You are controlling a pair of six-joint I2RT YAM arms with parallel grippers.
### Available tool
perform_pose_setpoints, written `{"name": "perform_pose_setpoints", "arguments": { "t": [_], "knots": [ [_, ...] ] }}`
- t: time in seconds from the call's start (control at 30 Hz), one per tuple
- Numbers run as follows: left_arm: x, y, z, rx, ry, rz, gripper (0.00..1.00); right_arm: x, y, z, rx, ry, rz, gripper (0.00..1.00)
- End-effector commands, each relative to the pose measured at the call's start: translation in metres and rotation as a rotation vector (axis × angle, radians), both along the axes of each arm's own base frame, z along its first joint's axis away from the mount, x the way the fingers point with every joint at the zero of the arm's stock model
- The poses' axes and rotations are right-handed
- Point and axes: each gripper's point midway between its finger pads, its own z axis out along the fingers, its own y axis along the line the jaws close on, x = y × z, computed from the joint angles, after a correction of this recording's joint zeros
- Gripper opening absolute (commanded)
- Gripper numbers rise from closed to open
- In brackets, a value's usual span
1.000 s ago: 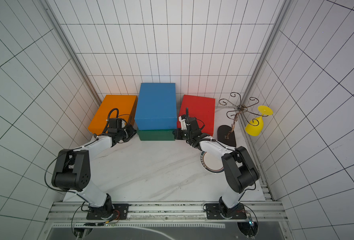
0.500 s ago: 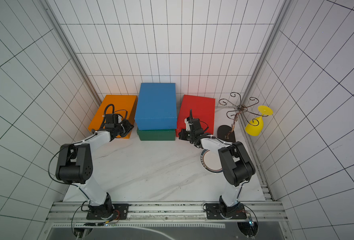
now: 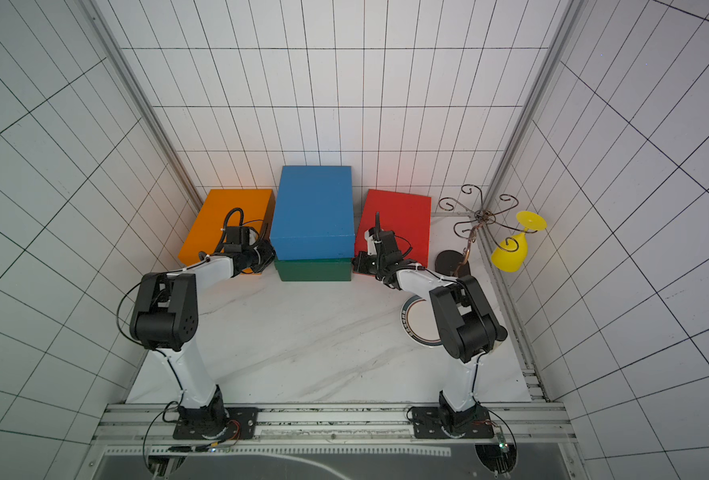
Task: Stack the shoeboxes
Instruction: Move the shoeboxes to the center of the board.
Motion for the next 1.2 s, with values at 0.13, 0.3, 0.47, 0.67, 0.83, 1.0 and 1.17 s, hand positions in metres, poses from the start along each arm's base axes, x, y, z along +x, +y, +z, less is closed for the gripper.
{"name": "perform_pose_setpoints", "arguments": {
  "t": [0.13, 0.3, 0.47, 0.67, 0.83, 1.0, 1.17],
  "knots": [
    [0.013, -0.008, 0.003, -0.021, -0.038, -0.014, 0.0, 0.021, 0.031, 0.037, 0.096, -0.118, 0.065, 0.0],
    [0.007, -0.019, 0.006, -0.039, -0.042, -0.045, 0.0, 0.004, 0.05, 0.037, 0.117, -0.131, 0.124, 0.0],
    [-0.008, -0.023, 0.011, -0.053, -0.046, -0.058, 0.0, -0.012, 0.059, 0.04, 0.14, -0.131, 0.147, 0.0],
    [-0.026, -0.017, 0.016, -0.047, -0.051, -0.05, 0.0, -0.03, 0.069, 0.045, 0.16, -0.121, 0.183, 0.0],
    [-0.046, -0.01, 0.01, -0.046, -0.032, -0.038, 0.0, -0.05, 0.071, 0.049, 0.16, -0.121, 0.192, 0.0],
    [-0.065, 0.003, 0.011, -0.04, -0.03, -0.015, 0.0, -0.071, 0.066, 0.046, 0.15, -0.108, 0.189, 0.0],
    [-0.08, 0.018, 0.017, -0.015, -0.039, 0.009, 0.0, -0.088, 0.056, 0.04, 0.14, -0.093, 0.175, 0.0]
  ]
}}
